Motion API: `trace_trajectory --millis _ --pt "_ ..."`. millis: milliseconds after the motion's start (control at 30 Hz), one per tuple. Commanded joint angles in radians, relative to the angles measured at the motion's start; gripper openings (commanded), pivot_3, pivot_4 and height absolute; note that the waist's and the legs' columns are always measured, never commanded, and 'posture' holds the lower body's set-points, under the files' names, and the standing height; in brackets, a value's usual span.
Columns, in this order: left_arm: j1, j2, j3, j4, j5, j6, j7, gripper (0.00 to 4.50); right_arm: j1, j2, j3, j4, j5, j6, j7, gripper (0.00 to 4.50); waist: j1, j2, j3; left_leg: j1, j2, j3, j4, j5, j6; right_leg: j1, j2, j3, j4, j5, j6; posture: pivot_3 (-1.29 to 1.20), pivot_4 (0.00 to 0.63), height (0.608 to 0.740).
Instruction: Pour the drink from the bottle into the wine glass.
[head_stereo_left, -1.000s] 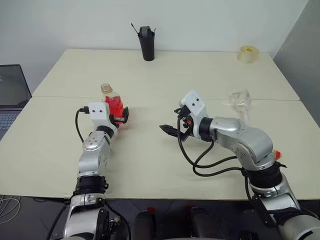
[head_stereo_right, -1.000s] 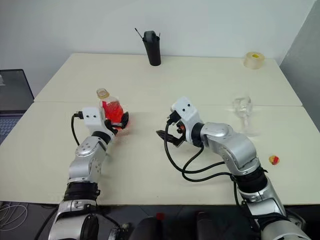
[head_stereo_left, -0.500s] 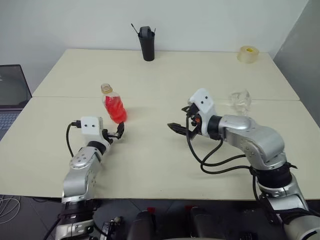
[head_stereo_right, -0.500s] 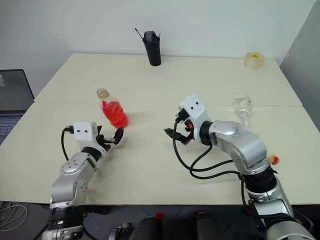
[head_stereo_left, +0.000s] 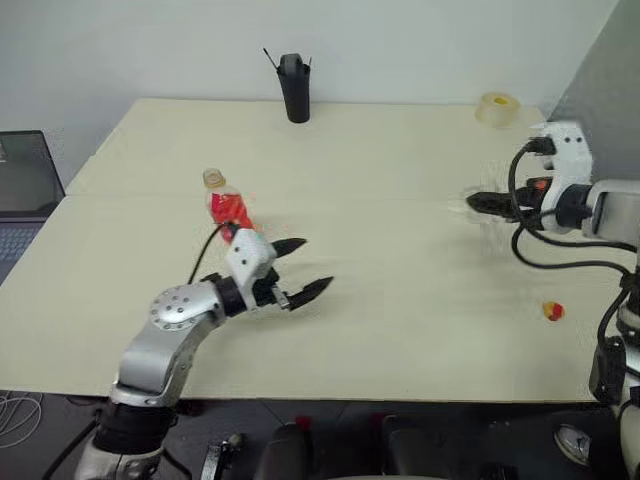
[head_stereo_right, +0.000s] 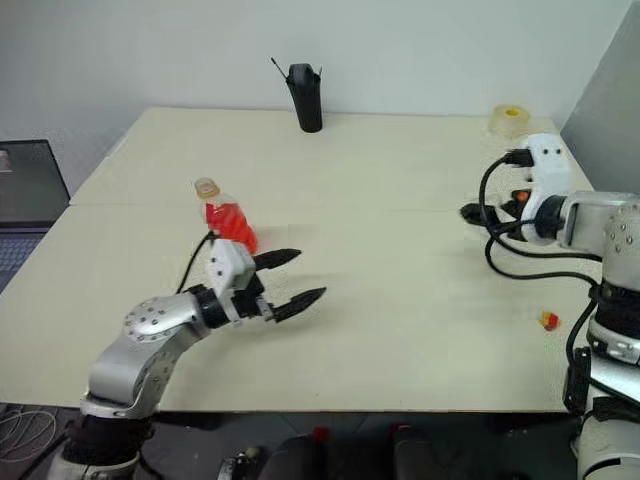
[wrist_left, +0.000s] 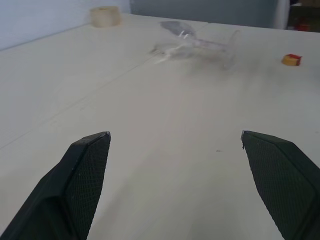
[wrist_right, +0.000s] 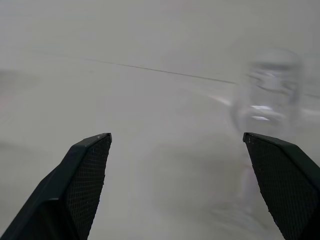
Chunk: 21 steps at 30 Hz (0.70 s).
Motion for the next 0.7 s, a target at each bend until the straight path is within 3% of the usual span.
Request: trace_trajectory --millis 33,300,567,700 --pt "-0.067 -0.026 -0.056 0.015 0.007 -0.001 -0.023 4.49 -0.078 -0.028 0.030 0.214 -0.095 -0.097 -0.047 4.50 0.000 0.000 0.000 0.000 0.000 0.000 0.000 0.000 0.000 0.000 0.000 0.000 0.000 0.000 0.000 0.00 0.150 0.740" --pt "-0.117 -0.059 -0.107 0.072 0.048 -0.040 -0.046 4.49 -0.234 -0.045 0.229 0.695 -0.226 -0.370 0.115 4.50 -0.001 0.001 0.000 0.001 0.000 0.001 0.000 0.000 0.000 0.000 0.003 0.001 0.002 0.000 0.000 0.00 0.150 0.740" --pt "-0.092 -0.084 -0.107 0.068 0.070 -0.055 -0.028 4.49 -0.312 0.001 0.390 0.920 -0.330 -0.503 0.301 4.50 0.001 0.001 0.001 0.000 0.000 0.001 0.001 0.000 0.000 0.000 0.002 0.001 0.002 0.000 0.000 0.00 0.150 0.740" --pt "-0.081 -0.092 -0.107 0.067 0.083 -0.062 -0.019 4.50 -0.387 0.023 0.432 1.071 -0.400 -0.590 0.356 3.59 0.001 0.002 0.001 0.001 0.000 0.001 0.002 0.000 0.000 0.000 0.002 0.001 0.002 0.000 0.000 0.00 0.150 0.740"
